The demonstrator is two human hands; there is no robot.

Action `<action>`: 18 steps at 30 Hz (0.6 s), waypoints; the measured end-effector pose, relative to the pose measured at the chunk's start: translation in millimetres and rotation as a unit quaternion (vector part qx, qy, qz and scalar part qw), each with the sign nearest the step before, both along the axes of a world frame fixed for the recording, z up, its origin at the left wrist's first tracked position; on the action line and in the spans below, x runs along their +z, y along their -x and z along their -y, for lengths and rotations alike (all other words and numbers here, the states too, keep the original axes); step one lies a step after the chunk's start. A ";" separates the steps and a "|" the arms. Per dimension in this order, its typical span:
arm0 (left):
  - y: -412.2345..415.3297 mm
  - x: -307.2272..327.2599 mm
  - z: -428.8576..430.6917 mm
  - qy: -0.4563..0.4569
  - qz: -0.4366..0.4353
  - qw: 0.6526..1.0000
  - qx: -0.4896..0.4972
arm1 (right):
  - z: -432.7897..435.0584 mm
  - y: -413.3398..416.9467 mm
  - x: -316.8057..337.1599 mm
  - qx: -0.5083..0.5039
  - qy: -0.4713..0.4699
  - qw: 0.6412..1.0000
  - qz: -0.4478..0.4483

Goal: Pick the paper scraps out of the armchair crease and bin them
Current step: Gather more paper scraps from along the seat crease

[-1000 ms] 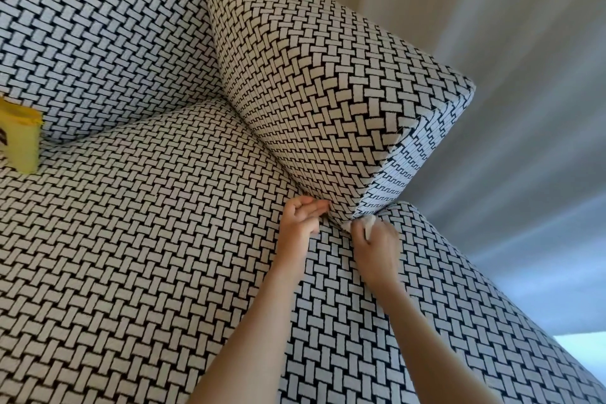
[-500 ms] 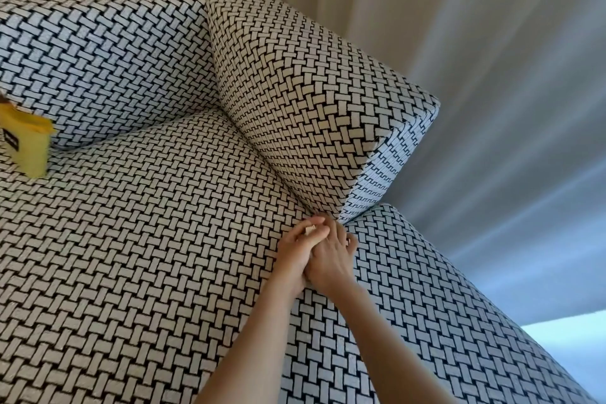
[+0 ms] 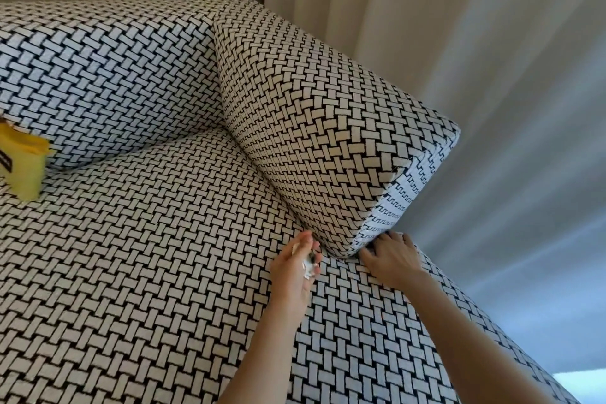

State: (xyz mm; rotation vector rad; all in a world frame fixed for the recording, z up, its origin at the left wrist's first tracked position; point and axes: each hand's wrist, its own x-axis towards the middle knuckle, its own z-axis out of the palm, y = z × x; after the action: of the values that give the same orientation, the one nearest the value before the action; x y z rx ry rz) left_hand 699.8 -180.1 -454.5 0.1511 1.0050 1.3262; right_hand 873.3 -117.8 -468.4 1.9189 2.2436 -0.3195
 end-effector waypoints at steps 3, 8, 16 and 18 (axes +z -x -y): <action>1.9 0.0 -4.7 -0.010 0.006 1.000 0.011 | -12.4 3.3 4.8 0.015 0.030 0.996 0.078; 7.5 2.0 -4.1 -0.044 -0.039 0.998 0.035 | 10.2 23.0 8.9 0.064 0.027 0.998 -0.001; 3.6 2.4 -2.1 -0.032 -0.044 0.998 0.040 | 38.6 31.3 7.4 0.088 -0.047 0.993 -0.055; 3.3 2.9 -2.2 -0.035 -0.043 0.997 0.044 | 44.6 41.4 9.8 0.107 -0.069 0.992 -0.018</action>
State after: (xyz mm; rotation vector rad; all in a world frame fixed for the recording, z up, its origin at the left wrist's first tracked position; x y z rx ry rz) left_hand 696.5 -177.9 -451.6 0.2198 1.0484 1.4462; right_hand 831.9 -162.3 -458.5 1.7238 2.5282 -0.1740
